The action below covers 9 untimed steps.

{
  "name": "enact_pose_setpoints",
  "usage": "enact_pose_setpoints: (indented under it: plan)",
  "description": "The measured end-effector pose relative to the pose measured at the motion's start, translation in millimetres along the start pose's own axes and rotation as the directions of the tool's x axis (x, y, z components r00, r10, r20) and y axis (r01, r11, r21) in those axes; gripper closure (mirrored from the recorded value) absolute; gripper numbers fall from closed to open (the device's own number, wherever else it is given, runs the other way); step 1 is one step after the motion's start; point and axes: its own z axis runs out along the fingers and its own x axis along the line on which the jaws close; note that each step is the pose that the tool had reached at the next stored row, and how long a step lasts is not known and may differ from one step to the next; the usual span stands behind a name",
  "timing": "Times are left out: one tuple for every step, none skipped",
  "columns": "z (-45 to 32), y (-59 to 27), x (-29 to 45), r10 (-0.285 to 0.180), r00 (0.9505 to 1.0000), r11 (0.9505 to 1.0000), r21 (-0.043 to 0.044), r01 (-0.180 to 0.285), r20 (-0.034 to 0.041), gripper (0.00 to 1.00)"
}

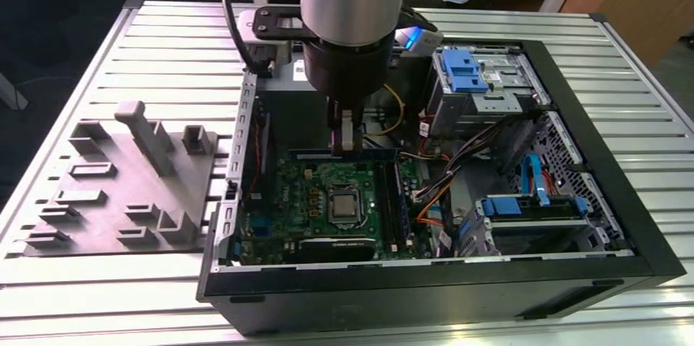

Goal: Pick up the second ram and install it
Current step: 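Insert the second ram into the second slot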

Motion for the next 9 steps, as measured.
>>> enact_pose_setpoints:
  plan:
    - [0.0, 0.0, 0.0, 0.0, 1.0, 1.0, 0.0, 0.0, 0.0, 0.89]
    - [0.0, 0.0, 0.0, 0.0, 1.0, 1.0, 0.0, 0.0, 0.0, 0.89]
    - [0.0, 0.0, 0.0, 0.0, 1.0, 1.0, 0.0, 0.0, 0.0, 0.89]
    - [0.0, 0.0, 0.0, 0.0, 1.0, 1.0, 0.0, 0.0, 0.0, 0.89]
    - [0.0, 0.0, 0.0, 0.0, 1.0, 1.0, 0.0, 0.0, 0.0, 0.89]
    - [0.1, 0.0, 0.0, 0.0, 1.0, 1.0, 0.0, 0.0, 0.0, 0.89]
    - [0.1, 0.0, 0.0, 0.0, 1.0, 1.0, 0.0, 0.0, 0.0, 0.89]
    - [0.1, 0.0, 0.0, 0.0, 1.0, 1.0, 0.0, 0.0, 0.0, 0.89]
    - [0.1, 0.0, 0.0, 0.0, 1.0, 1.0, 0.0, 0.0, 0.0, 0.89]
